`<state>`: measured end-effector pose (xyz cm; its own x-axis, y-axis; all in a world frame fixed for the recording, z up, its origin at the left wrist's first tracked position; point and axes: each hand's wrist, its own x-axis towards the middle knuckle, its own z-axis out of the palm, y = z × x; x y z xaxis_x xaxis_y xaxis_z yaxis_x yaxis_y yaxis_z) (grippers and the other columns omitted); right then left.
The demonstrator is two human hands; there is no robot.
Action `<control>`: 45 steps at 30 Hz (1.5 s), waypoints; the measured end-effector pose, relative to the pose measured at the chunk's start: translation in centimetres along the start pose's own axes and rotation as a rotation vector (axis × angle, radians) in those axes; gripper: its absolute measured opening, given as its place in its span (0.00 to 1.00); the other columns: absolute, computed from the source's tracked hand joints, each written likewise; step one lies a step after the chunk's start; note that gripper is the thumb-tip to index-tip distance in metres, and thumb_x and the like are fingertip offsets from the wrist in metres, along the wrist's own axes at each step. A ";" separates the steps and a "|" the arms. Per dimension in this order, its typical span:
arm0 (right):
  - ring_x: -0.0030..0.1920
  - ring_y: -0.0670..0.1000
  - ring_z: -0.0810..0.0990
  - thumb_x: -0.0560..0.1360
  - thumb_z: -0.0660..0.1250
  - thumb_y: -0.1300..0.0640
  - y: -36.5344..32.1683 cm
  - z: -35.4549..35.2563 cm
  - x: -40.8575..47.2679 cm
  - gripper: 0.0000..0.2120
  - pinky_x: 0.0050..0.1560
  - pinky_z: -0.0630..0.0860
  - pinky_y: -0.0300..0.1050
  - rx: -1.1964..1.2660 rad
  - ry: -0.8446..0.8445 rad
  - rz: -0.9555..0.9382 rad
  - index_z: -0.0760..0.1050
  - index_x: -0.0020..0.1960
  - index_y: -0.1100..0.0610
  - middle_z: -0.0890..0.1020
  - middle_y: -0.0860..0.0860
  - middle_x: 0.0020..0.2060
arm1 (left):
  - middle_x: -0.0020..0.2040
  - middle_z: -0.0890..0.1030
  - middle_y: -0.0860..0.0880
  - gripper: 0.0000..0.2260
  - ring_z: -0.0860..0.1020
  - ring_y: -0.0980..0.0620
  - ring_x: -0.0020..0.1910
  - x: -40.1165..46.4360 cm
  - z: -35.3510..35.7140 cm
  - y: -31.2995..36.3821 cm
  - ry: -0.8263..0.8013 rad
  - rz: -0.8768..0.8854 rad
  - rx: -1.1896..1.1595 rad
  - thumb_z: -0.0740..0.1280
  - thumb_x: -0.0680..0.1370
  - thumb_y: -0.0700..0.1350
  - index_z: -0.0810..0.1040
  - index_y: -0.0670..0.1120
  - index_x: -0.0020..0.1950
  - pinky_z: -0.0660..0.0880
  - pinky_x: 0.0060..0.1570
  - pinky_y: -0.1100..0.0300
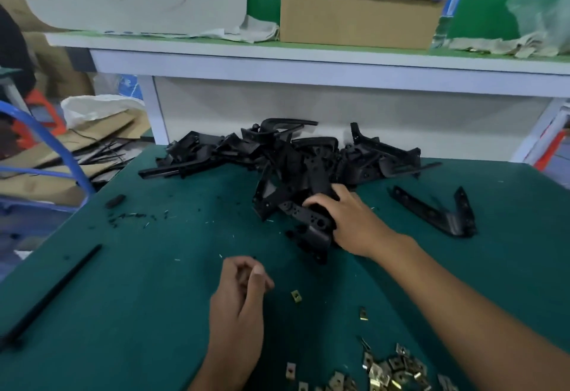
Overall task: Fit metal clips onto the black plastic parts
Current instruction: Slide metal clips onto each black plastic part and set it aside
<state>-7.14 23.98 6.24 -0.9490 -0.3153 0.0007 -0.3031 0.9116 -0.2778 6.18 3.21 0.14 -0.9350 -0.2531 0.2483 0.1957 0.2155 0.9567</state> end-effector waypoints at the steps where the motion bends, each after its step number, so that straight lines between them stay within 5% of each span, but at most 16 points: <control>1: 0.74 0.61 0.59 0.74 0.63 0.71 -0.3 0.0 -1.0 0.34 0.66 0.69 0.61 0.002 0.035 -0.004 0.65 0.69 0.37 0.55 0.51 0.77 | 0.41 0.82 0.55 0.07 0.79 0.55 0.42 0.0 0.0 -0.1 -0.003 -0.002 0.015 0.60 0.84 0.53 0.74 0.54 0.48 0.71 0.42 0.59; 7: 0.69 0.56 0.65 0.75 0.66 0.73 -1.2 0.5 -6.3 0.29 0.66 0.69 0.53 0.096 0.364 -0.073 0.77 0.66 0.45 0.68 0.51 0.70 | 0.44 0.79 0.61 0.02 0.78 0.59 0.43 0.2 0.0 -0.5 -0.065 -0.020 0.117 0.66 0.81 0.50 0.73 0.57 0.50 0.69 0.39 0.69; 14: 0.64 0.53 0.65 0.67 0.66 0.79 -3.0 1.9 -9.0 0.42 0.63 0.73 0.49 0.022 0.363 -0.160 0.70 0.75 0.48 0.68 0.48 0.70 | 0.67 0.65 0.63 0.35 0.63 0.63 0.65 -0.2 0.4 -0.8 -0.260 0.307 0.436 0.77 0.73 0.49 0.63 0.67 0.74 0.63 0.62 0.69; 18: 0.65 0.46 0.67 0.70 0.69 0.75 -3.5 2.3 -10.2 0.48 0.65 0.68 0.42 0.163 0.332 -0.200 0.57 0.78 0.39 0.70 0.39 0.68 | 0.63 0.70 0.65 0.21 0.64 0.61 0.61 -0.2 0.7 -1.1 -0.218 0.431 0.507 0.76 0.73 0.51 0.75 0.60 0.64 0.66 0.62 0.55; 21: 0.67 0.41 0.68 0.74 0.72 0.69 -3.4 2.5 -11.1 0.43 0.67 0.67 0.38 0.217 0.391 -0.133 0.58 0.77 0.38 0.71 0.37 0.66 | 0.55 0.70 0.71 0.15 0.68 0.62 0.58 -0.3 0.4 -1.0 -0.141 0.341 0.439 0.65 0.78 0.62 0.75 0.59 0.61 0.65 0.56 0.62; 24: 0.69 0.41 0.64 0.75 0.68 0.71 -2.8 3.0 -12.2 0.37 0.69 0.62 0.35 0.191 0.410 -0.039 0.62 0.75 0.43 0.68 0.39 0.67 | 0.54 0.76 0.68 0.10 0.74 0.66 0.58 -0.8 -0.2 -0.3 -0.041 0.242 0.258 0.60 0.79 0.65 0.69 0.69 0.59 0.68 0.52 0.73; 28: 0.64 0.36 0.67 0.76 0.65 0.70 -2.3 2.8 -14.3 0.28 0.60 0.65 0.28 0.282 0.390 -0.006 0.71 0.57 0.36 0.70 0.31 0.58 | 0.54 0.78 0.70 0.09 0.74 0.74 0.57 -1.1 -0.3 0.9 0.054 0.199 0.083 0.62 0.80 0.60 0.66 0.72 0.57 0.67 0.51 0.80; 31: 0.55 0.41 0.76 0.76 0.72 0.47 -3.2 2.5 -15.9 0.09 0.49 0.71 0.31 0.394 0.209 -0.109 0.76 0.52 0.34 0.77 0.34 0.52 | 0.51 0.77 0.69 0.12 0.72 0.75 0.56 -1.1 -0.2 0.9 0.124 0.199 0.101 0.64 0.75 0.64 0.66 0.71 0.56 0.66 0.51 0.80; 34: 0.51 0.39 0.76 0.67 0.70 0.26 -4.4 2.8 -16.3 0.21 0.46 0.70 0.32 0.399 -0.183 -0.222 0.77 0.56 0.32 0.79 0.34 0.51 | 0.52 0.74 0.70 0.16 0.74 0.70 0.54 -1.0 -0.1 0.8 0.165 0.240 0.151 0.68 0.71 0.65 0.65 0.75 0.55 0.70 0.48 0.73; 38: 0.52 0.38 0.74 0.71 0.70 0.31 -5.0 3.8 -16.0 0.20 0.48 0.65 0.31 0.265 -0.249 -0.336 0.78 0.60 0.37 0.79 0.37 0.51 | 0.52 0.74 0.69 0.26 0.75 0.65 0.52 -1.1 -0.1 0.9 0.107 0.255 0.225 0.69 0.71 0.65 0.59 0.81 0.63 0.68 0.45 0.66; 41: 0.48 0.38 0.78 0.75 0.70 0.36 -5.3 4.2 -16.1 0.14 0.45 0.68 0.29 0.309 -0.218 -0.332 0.81 0.56 0.41 0.81 0.39 0.48 | 0.56 0.72 0.74 0.24 0.75 0.62 0.42 -1.1 -0.1 1.2 0.027 0.288 0.315 0.66 0.74 0.66 0.60 0.83 0.65 0.70 0.43 0.62; 45: 0.50 0.38 0.78 0.77 0.66 0.36 -5.3 4.3 -16.3 0.13 0.45 0.71 0.32 0.356 -0.181 -0.276 0.79 0.55 0.41 0.79 0.37 0.50 | 0.59 0.72 0.73 0.20 0.69 0.78 0.59 -1.1 0.0 0.8 0.064 0.381 0.314 0.69 0.75 0.58 0.71 0.68 0.66 0.65 0.57 0.79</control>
<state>10.35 23.11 3.55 -0.7976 -0.6020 -0.0379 -0.4627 0.6509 -0.6019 7.38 3.71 0.63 -0.7925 -0.1559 0.5896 0.4125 0.5751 0.7065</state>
